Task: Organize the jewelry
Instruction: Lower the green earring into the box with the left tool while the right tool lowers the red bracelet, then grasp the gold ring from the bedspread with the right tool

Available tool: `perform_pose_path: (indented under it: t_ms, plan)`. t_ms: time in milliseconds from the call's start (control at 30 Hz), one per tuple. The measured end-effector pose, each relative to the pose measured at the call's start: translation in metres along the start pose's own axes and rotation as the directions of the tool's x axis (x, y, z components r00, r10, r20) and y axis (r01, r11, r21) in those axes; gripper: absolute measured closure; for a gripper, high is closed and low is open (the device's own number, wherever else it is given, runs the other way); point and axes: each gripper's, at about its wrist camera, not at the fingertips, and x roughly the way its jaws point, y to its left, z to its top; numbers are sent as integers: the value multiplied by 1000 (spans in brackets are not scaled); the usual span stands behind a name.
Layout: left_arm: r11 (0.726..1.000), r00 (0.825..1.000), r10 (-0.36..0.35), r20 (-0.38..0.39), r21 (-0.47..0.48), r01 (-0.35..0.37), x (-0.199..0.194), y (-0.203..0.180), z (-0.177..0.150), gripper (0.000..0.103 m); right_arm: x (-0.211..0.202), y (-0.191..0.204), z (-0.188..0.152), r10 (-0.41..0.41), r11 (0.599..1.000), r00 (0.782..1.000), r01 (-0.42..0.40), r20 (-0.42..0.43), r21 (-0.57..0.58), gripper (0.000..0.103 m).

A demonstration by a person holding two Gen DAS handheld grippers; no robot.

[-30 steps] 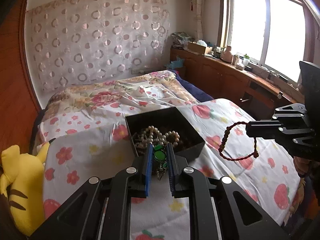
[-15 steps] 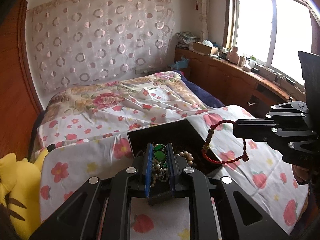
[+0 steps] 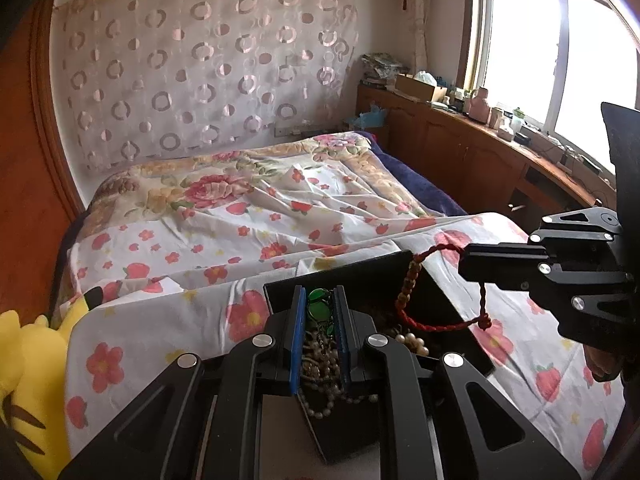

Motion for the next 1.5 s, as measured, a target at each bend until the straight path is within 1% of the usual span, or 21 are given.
perform_pose_path:
  t_ms: [167, 267, 300, 333, 367, 400, 467, 500, 567, 667, 700, 767, 867, 900, 933, 1000, 1133, 1233, 1300, 1433, 1500]
  plan:
    - [1000, 1000, -5, -13, -2, 5, 9, 2, 1, 90, 13, -1, -3, 15, 1000, 1000, -15, -18, 11, 98]
    - [1000, 1000, 5, -19, -3, -5, 8, 1, -2, 88, 10, 1, -8, 16, 1000, 1000, -16, -20, 26, 89]
    - [1000, 1000, 12, -22, -5, -12, 5, 0, -4, 74, 5, 4, -12, 20, 999, 1000, -20, -11, 32, 81]
    - [1000, 1000, 13, -20, -6, -13, 3, 0, -5, 55, 0, 7, -15, 10, 999, 1000, -10, -4, 35, 65]
    - [1000, 1000, 15, -4, -10, -15, -6, 0, -9, 48, -6, 11, -20, 0, 999, 1000, 0, 0, 39, 56]
    - [1000, 1000, 16, 7, -12, -16, -11, -1, -11, 45, -14, 19, -26, 12, 999, 1000, -12, 8, 35, 56]
    - [1000, 1000, 5, 24, -16, -5, -24, -2, -16, 43, -26, 32, -38, 17, 999, 999, -17, 29, 29, 56]
    - [1000, 1000, 8, 29, -18, -8, -32, -3, -20, 41, -29, 37, -44, 25, 999, 999, -26, 19, 40, 56]
    - [1000, 999, 20, 46, -25, -19, -45, -3, -26, 35, -33, 48, -59, 66, 997, 998, -65, -14, 50, 56]
    - [999, 998, 22, 54, -50, -20, -68, 2, -45, 34, -36, 72, -81, 115, 993, 991, -113, -68, 30, 58]
    - [998, 998, 26, 52, -52, -24, -72, 3, -49, 33, -34, 82, -92, 140, 990, 985, -138, -105, 23, 58]
    - [998, 998, 37, 44, -58, -35, -82, 7, -63, 33, -31, 96, -105, 158, 987, 975, -160, -155, 5, 68]
    - [996, 998, 51, 34, -78, -48, -94, 12, -81, 33, -25, 112, -120, 160, 985, 963, -169, -217, -24, 74]
    - [996, 998, 52, 31, -81, -49, -95, 13, -83, 33, -22, 116, -124, 155, 986, 959, -166, -236, -26, 78]
    - [995, 998, 54, 27, -85, -51, -98, 14, -87, 33, -21, 117, -127, 158, 985, 957, -169, -244, -23, 82]
    - [994, 998, 59, 21, -88, -57, -104, 14, -96, 33, -20, 120, -133, 164, 984, 953, -176, -256, -24, 85]
    - [995, 998, 64, 13, -79, -63, -108, 9, -105, 33, -15, 122, -135, 168, 984, 951, -179, -259, -18, 88]
    - [995, 998, 62, 6, -73, -62, -110, 6, -110, 33, -14, 123, -134, 159, 984, 949, -175, -272, -35, 99]
    - [995, 998, 62, 6, -73, -62, -112, 5, -111, 33, -14, 124, -132, 151, 983, 948, -175, -282, -62, 99]
    - [996, 998, 61, 6, -71, -61, -112, 4, -113, 33, -22, 114, -118, 129, 985, 960, -153, -248, -83, 99]
    - [996, 998, 61, 8, -72, -60, -112, 5, -114, 33, -26, 103, -101, 99, 988, 973, -120, -207, -93, 99]
